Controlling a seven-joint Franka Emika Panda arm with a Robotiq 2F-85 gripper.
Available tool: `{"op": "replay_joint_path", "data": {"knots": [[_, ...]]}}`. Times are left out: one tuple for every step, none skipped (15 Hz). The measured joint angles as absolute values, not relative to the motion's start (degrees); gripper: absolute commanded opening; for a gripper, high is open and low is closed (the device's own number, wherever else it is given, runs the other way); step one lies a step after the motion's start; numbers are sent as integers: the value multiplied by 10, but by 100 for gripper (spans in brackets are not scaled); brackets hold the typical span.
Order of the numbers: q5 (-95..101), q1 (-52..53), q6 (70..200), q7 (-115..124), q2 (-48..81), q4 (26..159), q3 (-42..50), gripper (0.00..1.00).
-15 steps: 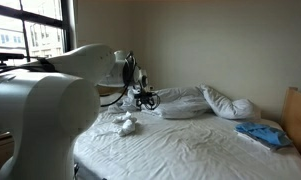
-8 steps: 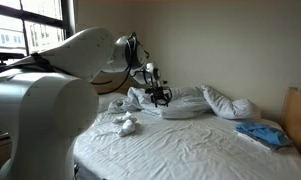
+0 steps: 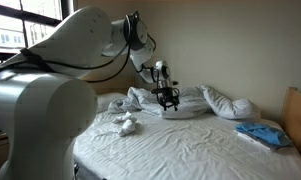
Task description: Fold the towel in half, then shift it to the left
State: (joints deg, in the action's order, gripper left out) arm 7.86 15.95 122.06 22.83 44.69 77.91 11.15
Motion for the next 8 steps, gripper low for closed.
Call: {"op": "replay_joint_path", "data": {"knots": [[79,155,1229,238,433,805,111,100],[79,150,1239,246,421,831,111,100],[79,145,1251,253,408,859,111,100],[79,139,1265,254,396,887,110,100],[78,133,1280,254,385,915,109,100],[78,127,1295,254,374,945,108,100],[78,119,1313,254,364,975,105,100],[78,112,1336,251,355,1006,103,100]]}}
